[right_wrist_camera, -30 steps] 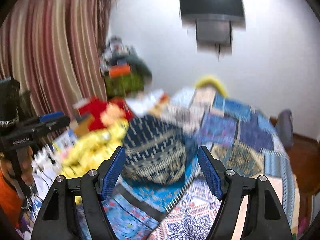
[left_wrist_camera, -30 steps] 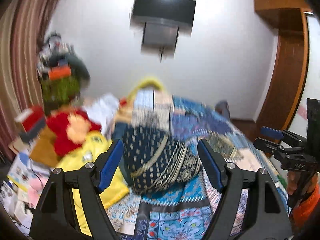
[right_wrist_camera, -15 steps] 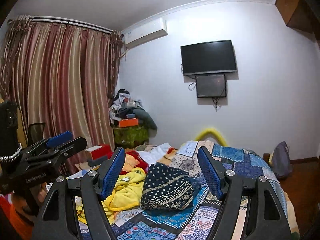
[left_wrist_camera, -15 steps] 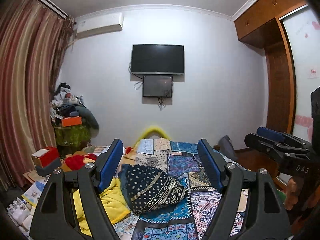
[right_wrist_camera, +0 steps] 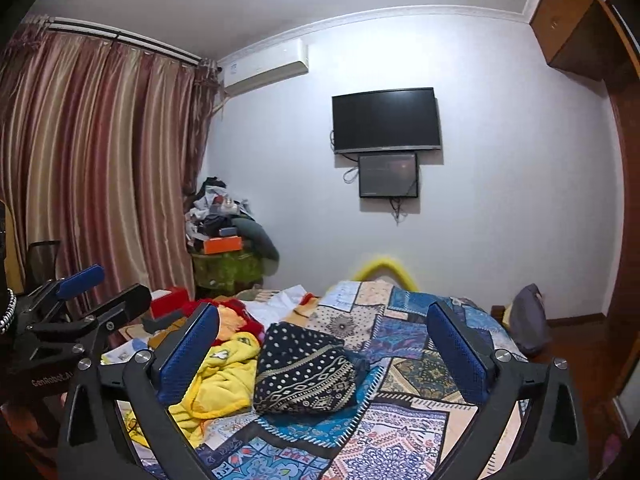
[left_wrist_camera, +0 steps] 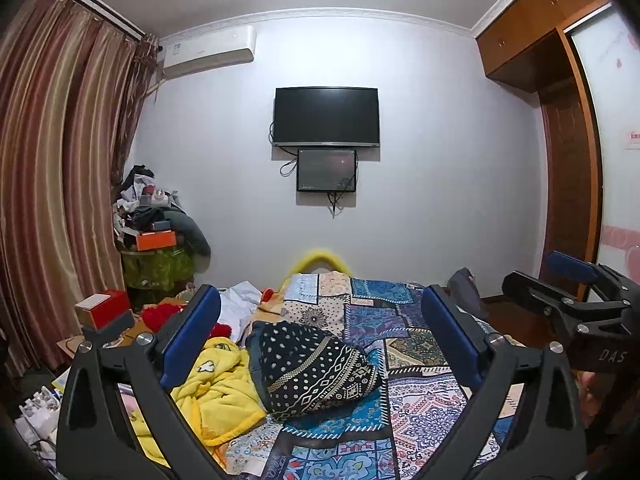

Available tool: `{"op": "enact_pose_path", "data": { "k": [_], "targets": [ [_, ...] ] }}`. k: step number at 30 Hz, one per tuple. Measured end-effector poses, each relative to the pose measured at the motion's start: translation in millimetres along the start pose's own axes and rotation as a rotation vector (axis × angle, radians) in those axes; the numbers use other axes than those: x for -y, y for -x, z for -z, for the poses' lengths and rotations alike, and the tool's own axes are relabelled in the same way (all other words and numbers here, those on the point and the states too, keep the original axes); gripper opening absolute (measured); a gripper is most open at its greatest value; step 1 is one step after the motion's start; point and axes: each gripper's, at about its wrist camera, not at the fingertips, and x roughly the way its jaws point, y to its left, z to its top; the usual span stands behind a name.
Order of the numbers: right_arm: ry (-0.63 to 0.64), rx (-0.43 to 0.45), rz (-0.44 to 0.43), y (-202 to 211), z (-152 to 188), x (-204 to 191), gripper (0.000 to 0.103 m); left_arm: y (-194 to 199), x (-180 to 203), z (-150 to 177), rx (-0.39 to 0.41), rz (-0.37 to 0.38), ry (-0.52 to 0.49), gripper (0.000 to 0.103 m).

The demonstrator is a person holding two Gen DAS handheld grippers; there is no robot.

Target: Fold large clothes

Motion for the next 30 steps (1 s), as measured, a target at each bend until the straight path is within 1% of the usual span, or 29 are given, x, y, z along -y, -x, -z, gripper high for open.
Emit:
{"op": "enact_pose_path", "data": {
  "k": [8,30],
  "targets": [
    [-0.003,-0.031,0.009,-8,6,4,0.103,-3,1,3,-0.012,-0.001,0.001,0.102],
    [-0.01,-0.047,0.017,-13,9,6,0.103,-8,5,6,-0.015,0.006,0.0,0.102]
  ]
}}
